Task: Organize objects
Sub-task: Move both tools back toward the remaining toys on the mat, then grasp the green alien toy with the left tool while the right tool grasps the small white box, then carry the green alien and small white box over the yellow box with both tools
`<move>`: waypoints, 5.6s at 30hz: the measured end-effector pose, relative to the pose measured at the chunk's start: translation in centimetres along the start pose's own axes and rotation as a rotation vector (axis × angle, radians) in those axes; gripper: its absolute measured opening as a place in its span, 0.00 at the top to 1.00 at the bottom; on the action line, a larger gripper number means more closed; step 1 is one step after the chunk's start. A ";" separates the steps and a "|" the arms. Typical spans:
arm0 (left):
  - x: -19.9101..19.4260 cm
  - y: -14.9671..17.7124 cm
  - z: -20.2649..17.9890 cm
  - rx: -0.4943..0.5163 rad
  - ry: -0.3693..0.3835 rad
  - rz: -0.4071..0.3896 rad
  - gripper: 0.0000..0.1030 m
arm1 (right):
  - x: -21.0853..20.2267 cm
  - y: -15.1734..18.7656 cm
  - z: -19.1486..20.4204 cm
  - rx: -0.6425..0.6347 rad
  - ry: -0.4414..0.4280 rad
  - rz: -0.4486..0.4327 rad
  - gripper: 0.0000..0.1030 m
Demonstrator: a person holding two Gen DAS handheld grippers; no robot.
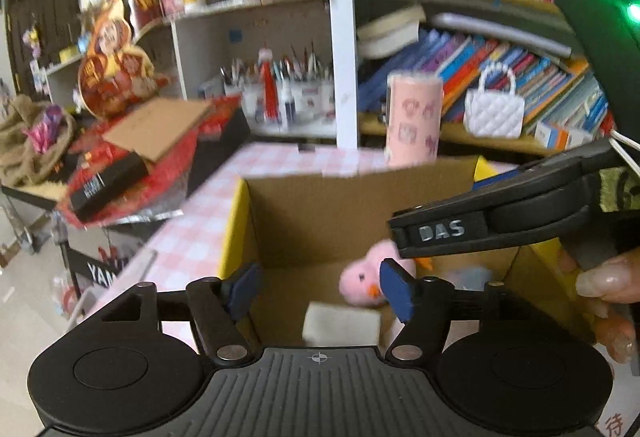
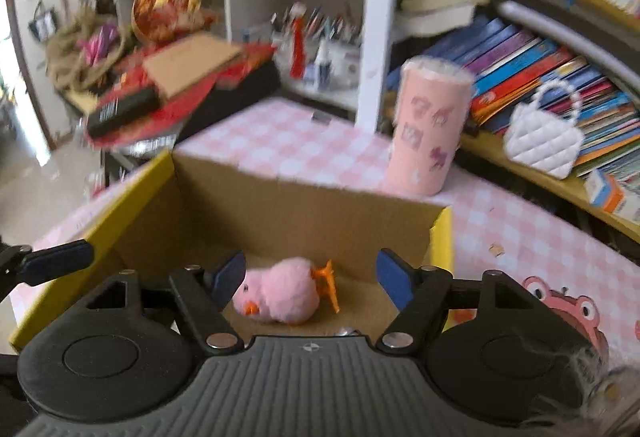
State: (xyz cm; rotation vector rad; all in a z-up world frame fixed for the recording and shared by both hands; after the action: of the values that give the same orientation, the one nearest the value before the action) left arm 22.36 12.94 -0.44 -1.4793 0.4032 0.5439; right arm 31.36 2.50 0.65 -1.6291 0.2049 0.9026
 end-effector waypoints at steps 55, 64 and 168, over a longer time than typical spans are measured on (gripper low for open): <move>-15.3 13.6 -11.0 0.115 0.352 0.084 0.14 | -25.4 29.2 -3.4 0.434 0.523 0.068 0.35; -13.0 12.8 -16.3 0.165 0.430 0.120 0.14 | -24.6 29.6 -8.1 0.470 0.550 0.099 0.35; -8.3 9.2 -16.0 -0.021 0.167 0.173 0.62 | -17.3 19.1 -12.2 0.227 0.113 0.025 0.87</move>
State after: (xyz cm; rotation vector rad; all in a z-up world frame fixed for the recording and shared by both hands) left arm 11.53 -3.66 -4.26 -1.5234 0.6630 0.5637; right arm 13.73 -19.68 -2.72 -1.4693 0.3932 0.7766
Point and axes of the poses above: each gripper's, at about its wrist camera, not at the fingertips, and x roughly the way its jaws point, z to its left, y to its underside, the point moved 3 cm from there along x, roughly the way its jaws point, and after that the axes turned 1 degree about z, right-handed, at the moved point
